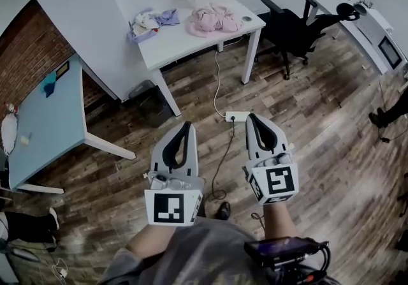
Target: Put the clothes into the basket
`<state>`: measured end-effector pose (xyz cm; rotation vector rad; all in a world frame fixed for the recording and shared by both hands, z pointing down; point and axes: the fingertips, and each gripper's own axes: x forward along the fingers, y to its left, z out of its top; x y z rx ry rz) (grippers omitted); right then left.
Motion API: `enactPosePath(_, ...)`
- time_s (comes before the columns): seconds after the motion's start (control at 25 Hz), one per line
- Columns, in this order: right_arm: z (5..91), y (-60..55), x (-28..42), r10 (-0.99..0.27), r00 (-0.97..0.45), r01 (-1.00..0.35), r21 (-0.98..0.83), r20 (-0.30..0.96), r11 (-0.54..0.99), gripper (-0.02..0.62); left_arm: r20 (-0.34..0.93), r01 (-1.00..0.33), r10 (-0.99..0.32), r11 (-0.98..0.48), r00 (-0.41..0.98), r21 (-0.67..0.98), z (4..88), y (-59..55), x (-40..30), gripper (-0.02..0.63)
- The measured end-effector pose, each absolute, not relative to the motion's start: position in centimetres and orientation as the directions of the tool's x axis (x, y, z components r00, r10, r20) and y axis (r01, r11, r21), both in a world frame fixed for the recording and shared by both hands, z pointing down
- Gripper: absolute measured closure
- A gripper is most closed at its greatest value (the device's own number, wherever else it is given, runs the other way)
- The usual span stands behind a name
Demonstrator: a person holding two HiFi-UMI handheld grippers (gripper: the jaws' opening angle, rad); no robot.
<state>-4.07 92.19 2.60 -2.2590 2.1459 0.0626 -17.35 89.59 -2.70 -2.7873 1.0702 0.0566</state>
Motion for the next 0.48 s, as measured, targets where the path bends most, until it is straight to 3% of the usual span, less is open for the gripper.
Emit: enactPosePath(0.48, 0.7, 78.0, -3.1, -0.994, 0.097, -0.995, 0.01, -0.044, -0.097, 0.588, -0.118, -0.626, -0.615, -0.774, 0.78, -0.099, -4.2, 75.2, -16.7, 0.598)
